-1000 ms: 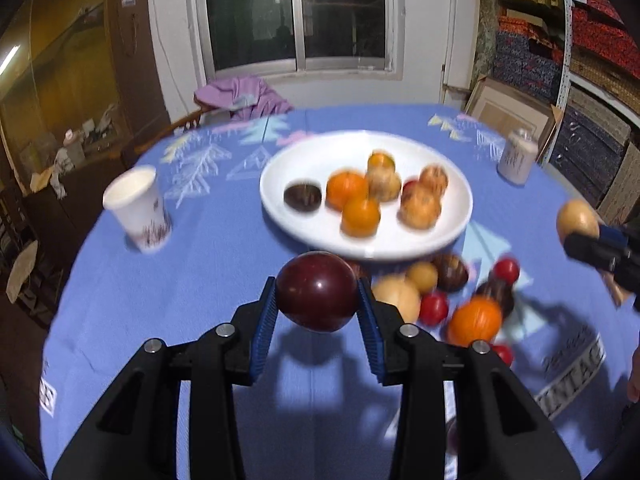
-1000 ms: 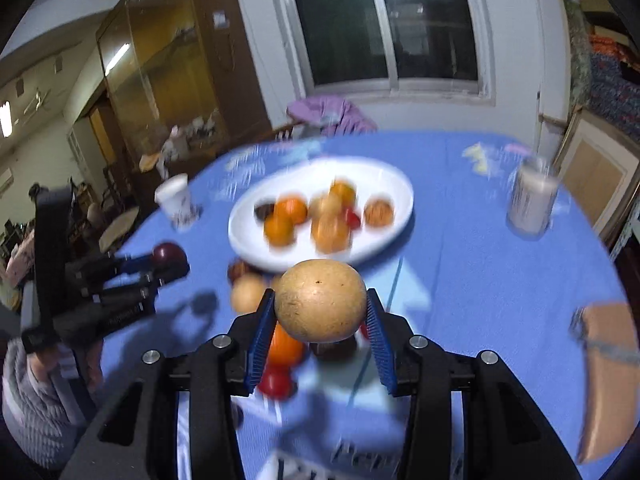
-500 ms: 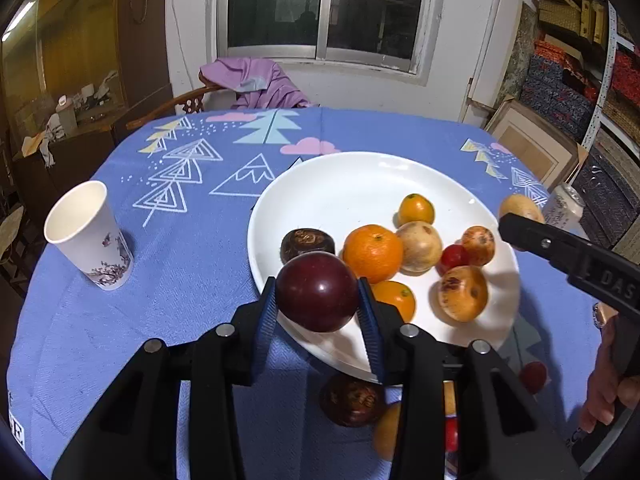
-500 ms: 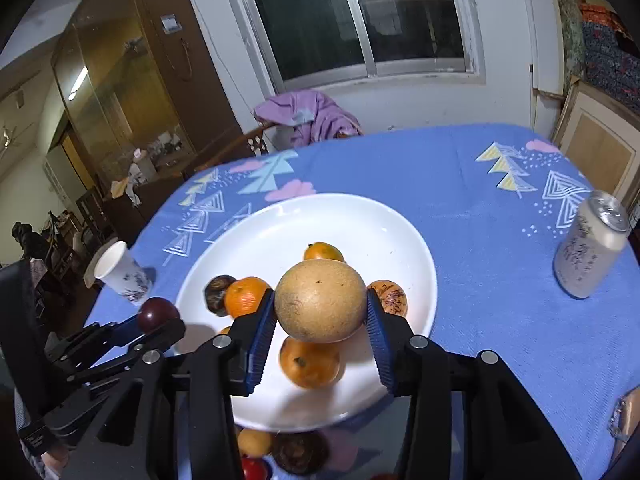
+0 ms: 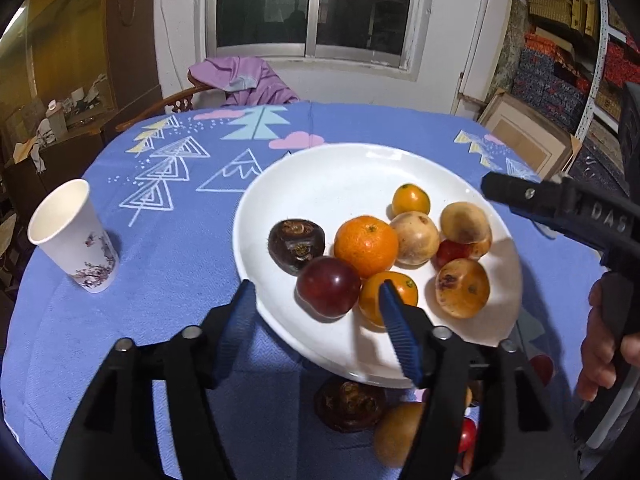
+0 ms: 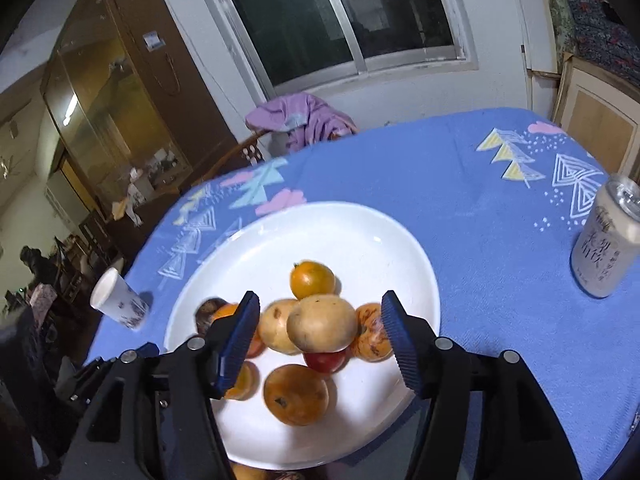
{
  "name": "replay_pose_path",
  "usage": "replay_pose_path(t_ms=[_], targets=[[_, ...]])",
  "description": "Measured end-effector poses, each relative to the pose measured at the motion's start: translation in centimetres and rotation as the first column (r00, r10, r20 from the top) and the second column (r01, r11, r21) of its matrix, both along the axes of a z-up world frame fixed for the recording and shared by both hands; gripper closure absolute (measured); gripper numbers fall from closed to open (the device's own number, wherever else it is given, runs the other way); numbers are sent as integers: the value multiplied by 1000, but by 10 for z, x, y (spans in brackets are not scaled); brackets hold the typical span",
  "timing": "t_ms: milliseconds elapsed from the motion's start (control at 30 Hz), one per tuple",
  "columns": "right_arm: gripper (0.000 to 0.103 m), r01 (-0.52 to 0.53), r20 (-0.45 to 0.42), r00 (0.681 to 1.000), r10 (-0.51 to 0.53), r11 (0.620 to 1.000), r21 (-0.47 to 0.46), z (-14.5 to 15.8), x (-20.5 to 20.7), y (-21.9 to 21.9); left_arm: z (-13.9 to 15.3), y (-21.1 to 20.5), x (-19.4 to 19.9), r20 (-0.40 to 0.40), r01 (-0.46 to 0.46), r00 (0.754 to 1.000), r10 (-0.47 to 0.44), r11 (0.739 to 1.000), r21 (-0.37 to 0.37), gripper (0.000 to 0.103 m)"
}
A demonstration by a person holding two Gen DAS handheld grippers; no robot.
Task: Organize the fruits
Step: 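Move both open tools back over the fruit cluster, then grasp another dark red plum with the left tool while the right tool grasps a small red fruit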
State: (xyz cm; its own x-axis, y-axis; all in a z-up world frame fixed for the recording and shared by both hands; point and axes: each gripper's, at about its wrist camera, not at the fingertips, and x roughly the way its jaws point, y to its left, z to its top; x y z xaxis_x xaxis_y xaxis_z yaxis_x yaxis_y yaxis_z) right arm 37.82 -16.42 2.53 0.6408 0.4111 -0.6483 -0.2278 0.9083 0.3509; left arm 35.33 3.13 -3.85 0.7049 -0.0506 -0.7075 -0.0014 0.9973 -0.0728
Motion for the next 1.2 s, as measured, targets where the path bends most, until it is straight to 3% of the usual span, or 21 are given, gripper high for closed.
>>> replay_pose_path(t_ms=[100,267,333,533,633,733,833,1033,1200], targets=[[37,5,59,998,-7,999,43,33,-17,-8,13,6,-14,26,-7,1000,8,1000,-20,37],[19,-38,162,987,20,993,111,81,-67,-17,26,15,-44,61,-27,998,30,999,-44,33],[17,-62,188,981,41,992,109,87,-91,-20,25,12,-59,55,-18,998,20,999,-36,33],[17,-30,222,975,19,998,47,58,-154,-49,20,-12,-132,90,76,993,-74,997,-10,33],[17,31,167,985,-34,999,25,29,-169,-74,5,-37,-173,101,173,979,-176,984,38,33],[16,91,90,991,-100,991,94,13,-169,-101,-9,-64,-195,89,265,957,-277,956,124,32],[17,121,61,989,-134,975,184,11,-166,-119,-13,-81,-204,86,325,936,-342,931,165,32],[16,126,35,990,-135,971,204,8,-164,-121,-28,-96,-200,1,401,914,-406,903,155,33],[16,113,35,992,-122,977,179,8,-163,-112,-34,-98,-195,-38,424,906,-422,899,112,47]])
